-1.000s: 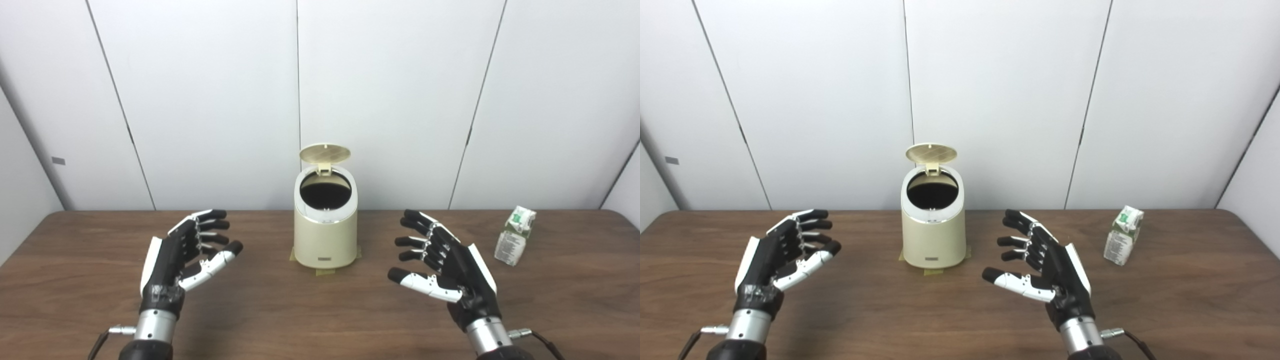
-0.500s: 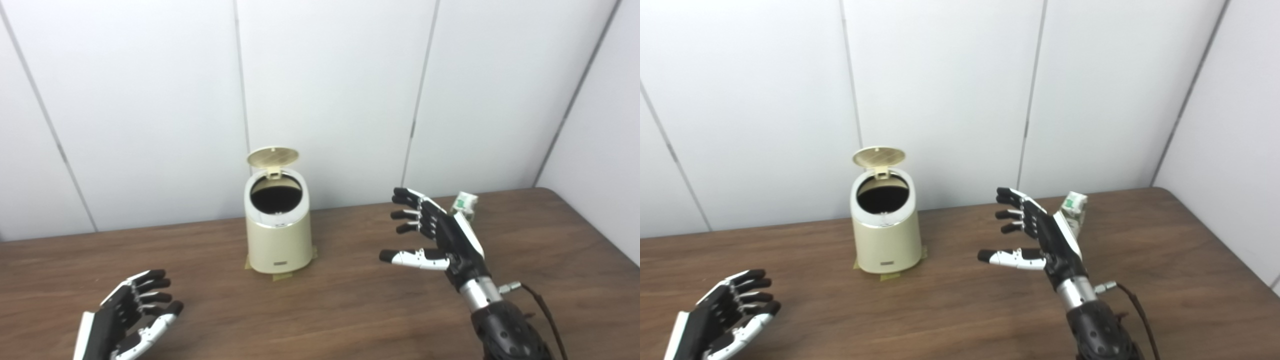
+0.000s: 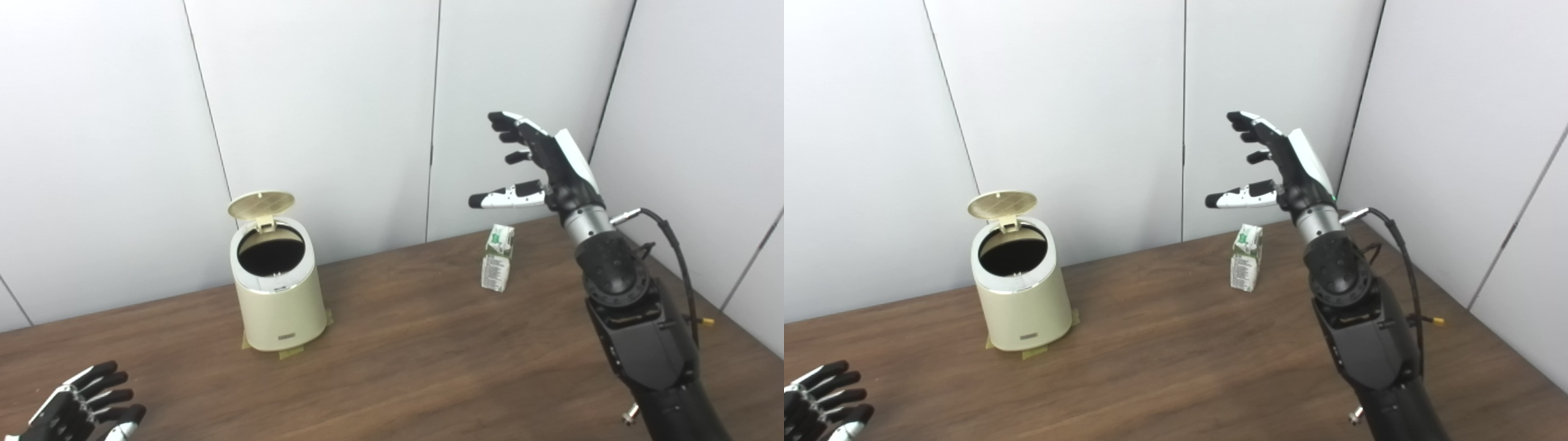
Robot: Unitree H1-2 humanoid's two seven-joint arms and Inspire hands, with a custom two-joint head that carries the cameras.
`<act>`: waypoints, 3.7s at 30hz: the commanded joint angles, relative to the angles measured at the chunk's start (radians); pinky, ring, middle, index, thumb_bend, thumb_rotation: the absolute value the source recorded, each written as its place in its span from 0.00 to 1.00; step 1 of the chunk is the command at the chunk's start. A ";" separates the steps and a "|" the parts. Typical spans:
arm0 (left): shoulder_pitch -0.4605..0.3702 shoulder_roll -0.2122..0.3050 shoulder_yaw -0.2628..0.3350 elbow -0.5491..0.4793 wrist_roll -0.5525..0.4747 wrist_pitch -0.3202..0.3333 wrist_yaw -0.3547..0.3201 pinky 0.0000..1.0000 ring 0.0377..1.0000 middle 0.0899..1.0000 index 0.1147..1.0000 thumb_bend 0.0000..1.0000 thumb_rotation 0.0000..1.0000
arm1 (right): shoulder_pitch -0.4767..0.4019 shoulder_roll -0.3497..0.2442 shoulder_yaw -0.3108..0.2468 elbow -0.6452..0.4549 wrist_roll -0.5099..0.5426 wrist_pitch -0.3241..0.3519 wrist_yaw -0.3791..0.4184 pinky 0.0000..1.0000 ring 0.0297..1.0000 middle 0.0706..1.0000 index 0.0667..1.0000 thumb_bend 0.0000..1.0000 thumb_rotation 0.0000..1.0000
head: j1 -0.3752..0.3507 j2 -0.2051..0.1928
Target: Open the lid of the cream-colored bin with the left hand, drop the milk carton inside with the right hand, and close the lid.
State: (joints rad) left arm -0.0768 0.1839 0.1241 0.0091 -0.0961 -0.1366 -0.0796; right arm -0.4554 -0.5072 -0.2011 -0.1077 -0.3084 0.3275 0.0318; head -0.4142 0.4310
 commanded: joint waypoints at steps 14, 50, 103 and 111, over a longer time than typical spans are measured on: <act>-0.035 0.008 0.007 -0.034 -0.016 -0.002 -0.004 0.55 0.62 0.67 0.74 0.58 0.07 | -0.054 -0.103 0.009 0.283 0.134 -0.052 0.084 0.82 0.96 0.97 0.93 0.85 0.16 | 0.002 0.006; -0.019 0.016 -0.005 -0.122 0.106 0.060 0.008 0.47 0.60 0.68 0.74 0.51 0.01 | -0.062 0.034 0.062 0.597 0.192 -0.290 -0.053 0.85 0.91 0.93 0.93 0.83 0.15 | 0.012 0.029; -0.021 -0.003 -0.029 -0.090 0.120 0.018 0.012 0.47 0.59 0.67 0.72 0.51 0.00 | -0.116 0.251 0.122 0.294 0.067 -0.336 -0.358 0.32 0.37 0.41 0.48 0.53 0.00 | 0.115 0.042; -0.021 -0.030 -0.040 -0.046 0.120 -0.012 0.022 0.49 0.60 0.67 0.72 0.55 0.00 | -0.150 0.331 0.151 0.143 0.084 -0.287 -0.270 0.33 0.37 0.42 0.47 0.53 0.00 | 0.198 0.030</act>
State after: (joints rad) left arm -0.0636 0.1561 0.0872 -0.0226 0.0169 -0.1004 -0.0735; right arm -0.5308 -0.1733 -0.0436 0.0868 -0.2343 0.0577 -0.2432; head -0.2179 0.4602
